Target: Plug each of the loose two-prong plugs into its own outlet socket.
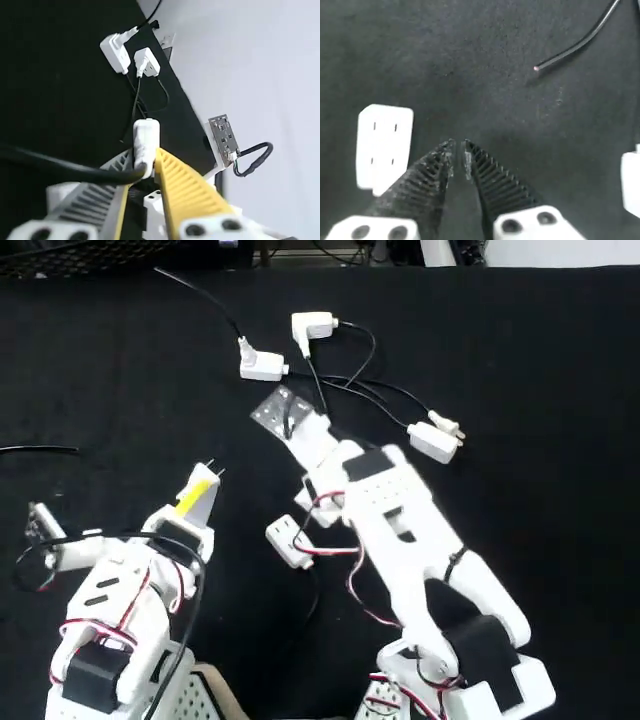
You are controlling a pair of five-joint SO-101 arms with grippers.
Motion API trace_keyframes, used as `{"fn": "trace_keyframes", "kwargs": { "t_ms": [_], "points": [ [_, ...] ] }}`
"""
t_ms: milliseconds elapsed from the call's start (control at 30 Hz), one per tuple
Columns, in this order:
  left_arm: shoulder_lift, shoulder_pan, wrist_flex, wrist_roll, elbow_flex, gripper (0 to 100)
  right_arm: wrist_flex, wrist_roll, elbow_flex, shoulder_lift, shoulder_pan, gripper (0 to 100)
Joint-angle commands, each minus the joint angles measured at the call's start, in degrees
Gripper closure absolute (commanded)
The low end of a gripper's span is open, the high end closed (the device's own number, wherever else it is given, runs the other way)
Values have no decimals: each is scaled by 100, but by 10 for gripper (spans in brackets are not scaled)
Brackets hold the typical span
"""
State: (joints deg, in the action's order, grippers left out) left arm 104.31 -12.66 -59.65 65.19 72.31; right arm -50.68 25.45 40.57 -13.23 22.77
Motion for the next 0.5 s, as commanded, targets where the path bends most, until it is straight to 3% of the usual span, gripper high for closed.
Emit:
{"fn": "trace_keyframes", "kwargs": {
  "t_ms": [0,167,300,467],
  "points": [
    [9,101,44,-1213,-57,970,1310,-580,532,-66,-35,985],
    [9,101,9,-1319,31,970,1925,-1468,787,-66,-149,985],
    [9,-286,-44,-2031,31,971,2611,-1934,963,207,-466,985],
    [-35,-435,-527,-2207,-435,971,1785,-1960,40,998,-536,985]
  ]
}}
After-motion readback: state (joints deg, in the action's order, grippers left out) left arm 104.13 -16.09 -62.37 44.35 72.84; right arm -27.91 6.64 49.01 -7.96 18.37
